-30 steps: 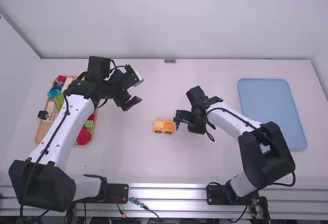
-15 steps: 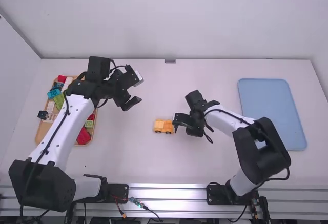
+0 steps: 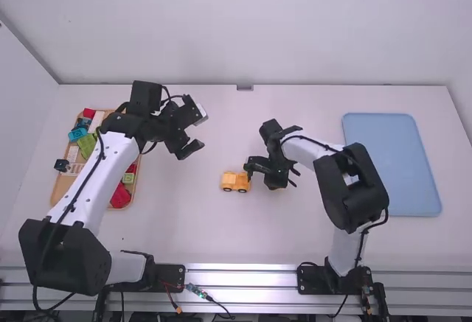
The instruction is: Assemble lego blocks to make yellow taxi
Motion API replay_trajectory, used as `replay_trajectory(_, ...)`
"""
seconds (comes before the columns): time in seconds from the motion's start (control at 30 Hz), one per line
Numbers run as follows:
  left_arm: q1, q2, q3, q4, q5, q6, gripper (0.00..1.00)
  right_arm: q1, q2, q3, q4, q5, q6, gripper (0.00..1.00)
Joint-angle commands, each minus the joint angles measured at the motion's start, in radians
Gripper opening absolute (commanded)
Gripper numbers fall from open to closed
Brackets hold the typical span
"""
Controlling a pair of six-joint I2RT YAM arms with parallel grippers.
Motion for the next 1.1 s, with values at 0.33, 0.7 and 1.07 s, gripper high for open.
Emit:
replay_trajectory(0.33,0.001,0.002,0.024,-0.009,0.001,0.033,0.99,0.001,0.024,0.005,0.015,-0.032,-0.013,0.34)
replay_trajectory(0.7,0.005,0.002,0.024,-0.010,0.001,0.030,0.99,0.001,0.038,0.006,0.022,-0.031,-0.014,0.51)
replay_trajectory(1.07,0.008,0.001,0.024,0.039,-0.003,0.030,0.99,0.001,0.021,0.082,-0.063,-0.010,-0.021,0.99)
